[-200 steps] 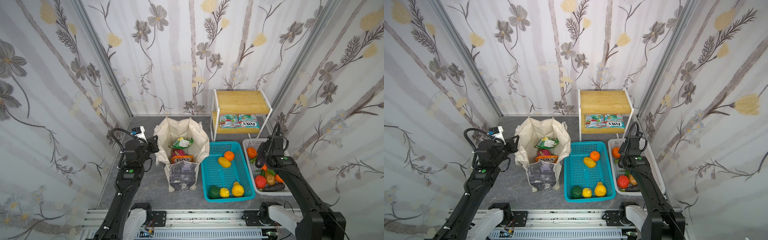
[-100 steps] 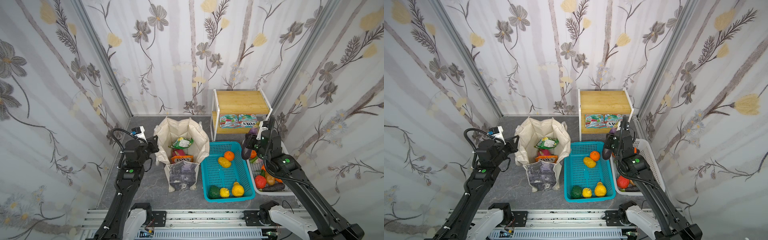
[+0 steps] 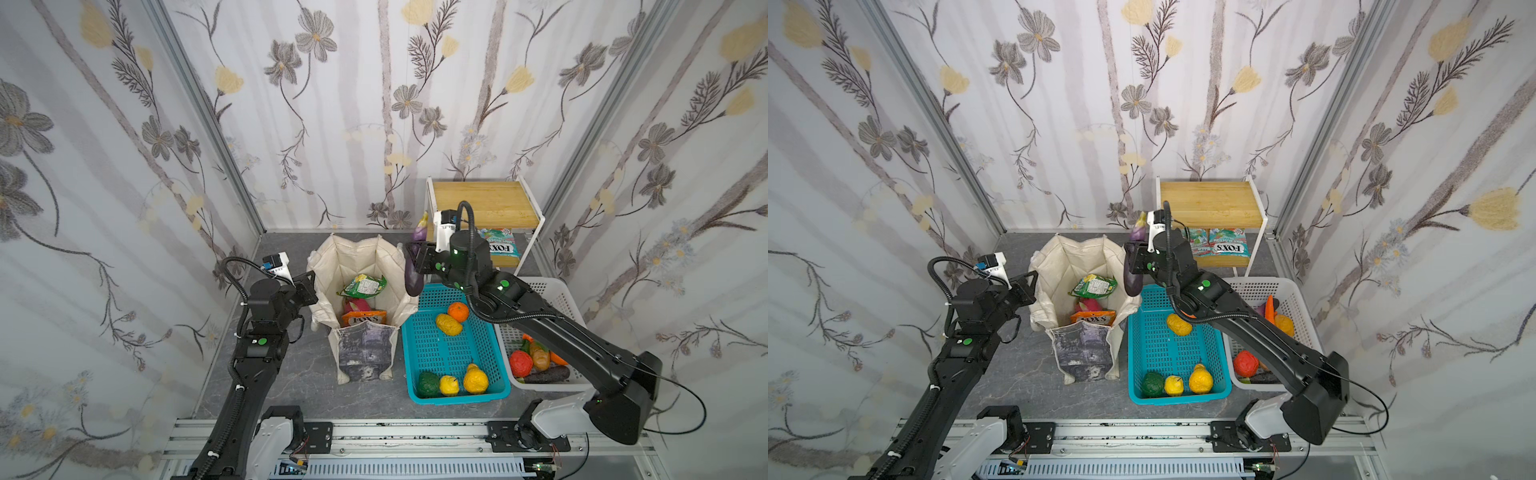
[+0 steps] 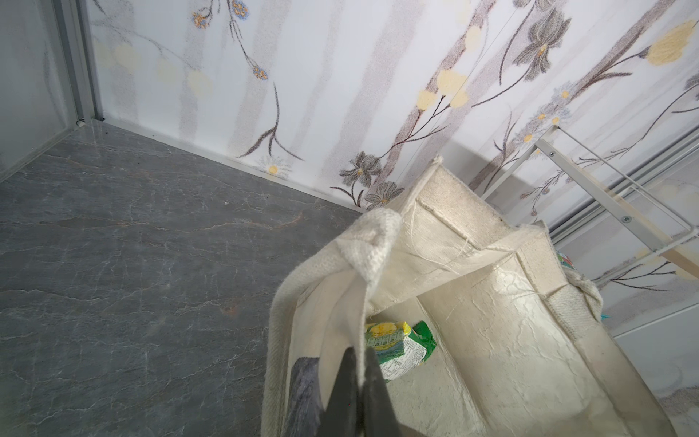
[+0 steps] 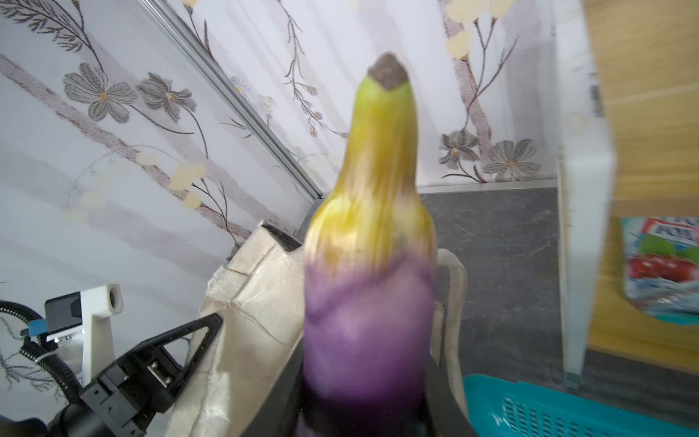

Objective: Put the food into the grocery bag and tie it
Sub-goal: 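Lift the purple eggplant and carry it toward the tote, then lower the eggplant into the tote and open the right gripper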

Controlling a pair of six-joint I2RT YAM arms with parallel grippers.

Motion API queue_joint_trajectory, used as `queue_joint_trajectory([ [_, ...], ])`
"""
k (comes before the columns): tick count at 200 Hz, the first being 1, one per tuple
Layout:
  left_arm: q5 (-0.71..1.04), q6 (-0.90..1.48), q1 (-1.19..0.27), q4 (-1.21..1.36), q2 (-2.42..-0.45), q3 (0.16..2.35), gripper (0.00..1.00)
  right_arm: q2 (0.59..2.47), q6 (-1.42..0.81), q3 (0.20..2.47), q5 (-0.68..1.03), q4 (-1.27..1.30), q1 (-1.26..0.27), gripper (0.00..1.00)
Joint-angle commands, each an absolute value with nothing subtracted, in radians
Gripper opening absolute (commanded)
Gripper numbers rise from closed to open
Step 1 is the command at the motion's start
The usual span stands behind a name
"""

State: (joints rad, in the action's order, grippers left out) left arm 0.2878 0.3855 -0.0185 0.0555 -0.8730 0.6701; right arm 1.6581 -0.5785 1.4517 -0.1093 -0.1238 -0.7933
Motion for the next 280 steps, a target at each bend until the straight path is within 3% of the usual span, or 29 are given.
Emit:
queue_joint_trajectory([
  [1, 0.28, 0.388, -0.017, 0.098, -0.873, 0.671, 0.0, 1.782, -0.581, 1.548, -0.087, -0.107, -0.814, 0.32],
  [80, 0.288, 0.393, -0.015, 0.098, -0.885, 0.674, 0.0, 2.165, -0.506, 1.857, -0.156, -0.33, -0.979, 0.33],
  [147, 0.29, 0.397, -0.014, 0.098, -0.89, 0.676, 0.0, 2.294, -0.505, 1.874, -0.188, -0.402, -0.983, 0.36],
  [162, 0.291, 0.398, -0.014, 0.098, -0.892, 0.678, 0.0, 2.307, -0.503, 1.877, -0.191, -0.413, -0.983, 0.42],
  [184, 0.29, 0.399, -0.013, 0.099, -0.893, 0.678, 0.0, 2.301, -0.5, 1.901, -0.214, -0.443, -0.982, 0.63],
  [213, 0.289, 0.399, -0.013, 0.1, -0.894, 0.678, 0.0, 2.233, -0.494, 1.911, -0.23, -0.462, -0.983, 0.82],
  [246, 0.288, 0.4, -0.012, 0.099, -0.895, 0.678, 0.0, 2.119, -0.479, 1.91, -0.314, -0.488, -1.002, 0.86],
  [280, 0.289, 0.4, -0.011, 0.098, -0.894, 0.677, 0.0, 1.994, -0.48, 1.91, -0.516, -0.543, -1.027, 0.88],
])
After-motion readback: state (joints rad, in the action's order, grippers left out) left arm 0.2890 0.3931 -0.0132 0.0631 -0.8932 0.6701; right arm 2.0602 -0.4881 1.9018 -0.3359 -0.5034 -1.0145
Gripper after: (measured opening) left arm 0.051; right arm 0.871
